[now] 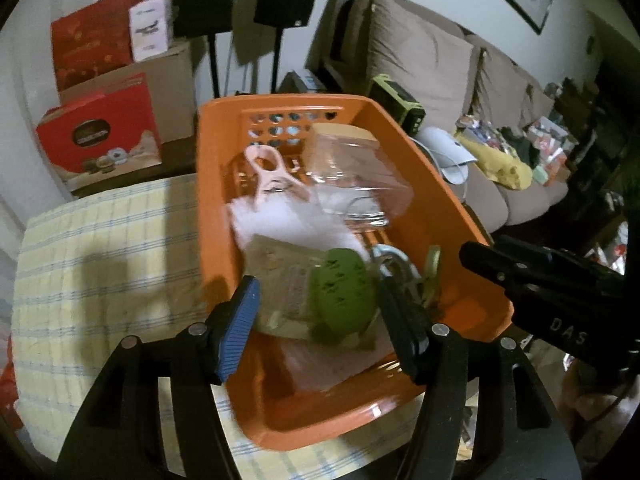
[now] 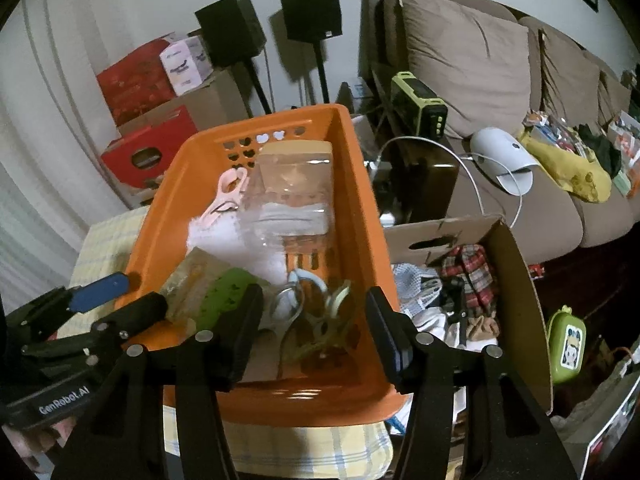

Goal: Organize objects

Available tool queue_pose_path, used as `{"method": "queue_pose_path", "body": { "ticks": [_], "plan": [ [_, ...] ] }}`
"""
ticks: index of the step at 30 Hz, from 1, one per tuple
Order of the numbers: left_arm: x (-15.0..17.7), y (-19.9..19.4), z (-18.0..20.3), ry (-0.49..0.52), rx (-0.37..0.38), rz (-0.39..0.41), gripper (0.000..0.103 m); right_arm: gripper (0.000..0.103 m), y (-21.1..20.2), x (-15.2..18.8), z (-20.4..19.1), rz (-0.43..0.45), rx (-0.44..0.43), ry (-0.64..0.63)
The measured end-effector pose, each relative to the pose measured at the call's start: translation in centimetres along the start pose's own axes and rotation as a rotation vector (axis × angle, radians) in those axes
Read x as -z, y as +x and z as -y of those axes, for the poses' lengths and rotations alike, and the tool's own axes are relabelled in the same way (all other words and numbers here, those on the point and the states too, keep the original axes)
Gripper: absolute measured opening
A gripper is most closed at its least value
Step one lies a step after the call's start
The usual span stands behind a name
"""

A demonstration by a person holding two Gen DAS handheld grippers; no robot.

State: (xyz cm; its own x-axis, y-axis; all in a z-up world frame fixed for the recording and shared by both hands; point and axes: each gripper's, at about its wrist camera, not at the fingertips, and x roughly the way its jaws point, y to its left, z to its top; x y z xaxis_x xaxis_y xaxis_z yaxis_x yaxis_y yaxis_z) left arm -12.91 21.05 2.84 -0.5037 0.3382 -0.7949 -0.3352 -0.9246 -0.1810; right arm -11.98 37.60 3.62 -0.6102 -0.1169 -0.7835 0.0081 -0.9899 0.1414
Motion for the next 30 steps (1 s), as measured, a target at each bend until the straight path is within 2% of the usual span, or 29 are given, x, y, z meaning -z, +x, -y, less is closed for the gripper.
{"method": "queue_pose_path", "body": {
  "ticks": [1,2,7,8,10,15,20,26,30],
  "plan": [
    [0.1,-0.2,-0.2,-0.005,-0.002,0.003,0.073,0.056,0.0,0.1,-0.3,0.001,-0.003,-0.005],
    [0.2,-0.6,-0.8,-0.019,-0.004,0.015,0.077,0.057,0.0,0.2,-0.5,0.001,-0.004,-0.009],
    [1.0,-1.7,-2.5,-0.046,-0.024,0.030,0.077,0.069,-0.1,0.9,-2.2,0.011,0.000,-0.042],
    [1.2,-1.8,-2.9,-0.050,-0.034,0.031,0.085,0.071,-0.1,1.0,-2.5,0.012,-0.001,-0.048],
    [1.6,-2.2,-3.5,-0.060,-0.038,0.038,0.091,0.074,-0.1,1.2,-3.2,0.014,-0.001,-0.061],
    [2.6,-2.9,-4.9,-0.082,-0.056,0.040,0.091,0.081,0.0,1.9,-4.7,0.016,-0.006,-0.082],
    [3.6,-3.6,-5.8,-0.088,-0.071,0.047,0.099,0.087,0.2,2.6,-5.7,0.011,-0.017,-0.097],
    [4.9,-4.1,-6.8,-0.094,-0.092,0.039,0.100,0.093,0.4,3.5,-7.0,0.008,-0.017,-0.120],
    [5.7,-4.5,-7.7,-0.118,-0.106,0.041,0.100,0.102,0.3,4.1,-7.9,0.018,-0.011,-0.131]
  ]
}}
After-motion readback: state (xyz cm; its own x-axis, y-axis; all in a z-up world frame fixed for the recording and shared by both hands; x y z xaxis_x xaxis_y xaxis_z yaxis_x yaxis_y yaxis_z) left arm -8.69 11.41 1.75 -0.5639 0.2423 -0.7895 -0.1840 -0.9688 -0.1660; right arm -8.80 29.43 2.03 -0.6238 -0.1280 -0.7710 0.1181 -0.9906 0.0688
